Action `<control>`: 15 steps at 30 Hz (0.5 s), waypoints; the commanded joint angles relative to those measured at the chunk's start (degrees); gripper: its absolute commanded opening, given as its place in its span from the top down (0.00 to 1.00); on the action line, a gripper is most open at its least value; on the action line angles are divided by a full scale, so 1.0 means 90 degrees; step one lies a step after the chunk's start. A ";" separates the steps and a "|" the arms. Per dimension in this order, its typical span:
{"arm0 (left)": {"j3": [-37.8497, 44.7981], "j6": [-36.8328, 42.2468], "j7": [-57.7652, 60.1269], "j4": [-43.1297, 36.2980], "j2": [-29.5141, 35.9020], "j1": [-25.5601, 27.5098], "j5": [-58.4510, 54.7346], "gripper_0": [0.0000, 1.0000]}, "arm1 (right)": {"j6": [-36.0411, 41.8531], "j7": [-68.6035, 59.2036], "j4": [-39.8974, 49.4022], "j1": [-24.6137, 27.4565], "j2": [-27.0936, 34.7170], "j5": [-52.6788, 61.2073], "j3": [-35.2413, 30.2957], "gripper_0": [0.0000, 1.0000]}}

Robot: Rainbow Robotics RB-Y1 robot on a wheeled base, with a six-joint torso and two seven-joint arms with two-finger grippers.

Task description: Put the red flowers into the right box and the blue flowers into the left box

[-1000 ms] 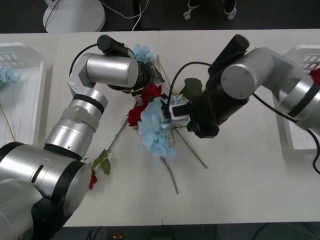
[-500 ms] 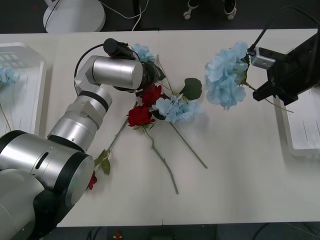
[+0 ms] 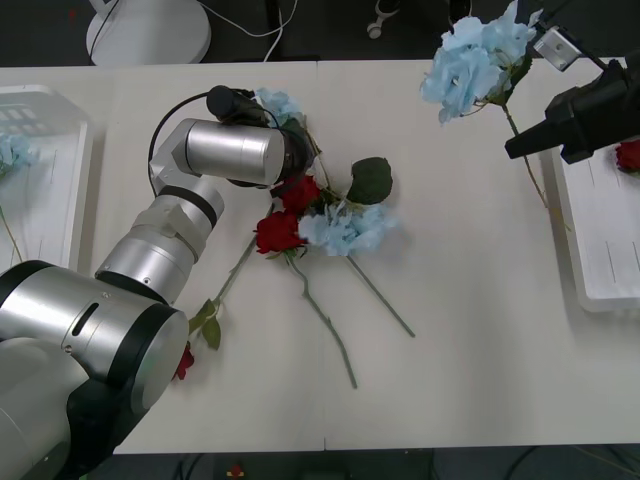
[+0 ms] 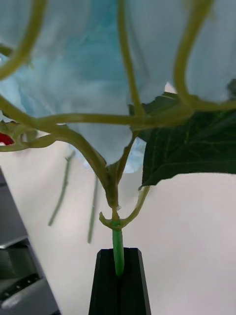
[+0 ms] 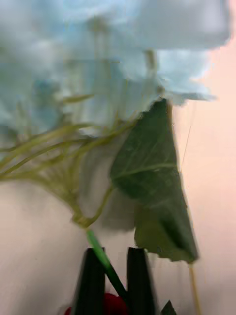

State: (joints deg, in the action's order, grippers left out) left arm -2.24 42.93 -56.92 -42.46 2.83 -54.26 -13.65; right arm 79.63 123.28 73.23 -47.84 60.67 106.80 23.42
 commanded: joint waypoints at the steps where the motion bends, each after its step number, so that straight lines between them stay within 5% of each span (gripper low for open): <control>1: -0.0093 -0.0190 0.0339 -0.0048 -0.0012 -0.0358 0.0003 1.00 | -0.0245 -0.1002 0.0262 0.0003 -0.0326 0.0311 -0.0200 1.00; 15: 0.0679 0.0259 0.0329 -0.1025 0.0320 -0.0358 0.0003 1.00 | -0.1309 -0.2096 0.0516 -0.0143 -0.1849 0.0232 -0.0200 1.00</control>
State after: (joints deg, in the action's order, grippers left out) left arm 0.29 41.87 -56.92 -46.07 3.44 -54.45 -13.67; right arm 69.39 104.80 76.04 -47.83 46.43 109.44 23.18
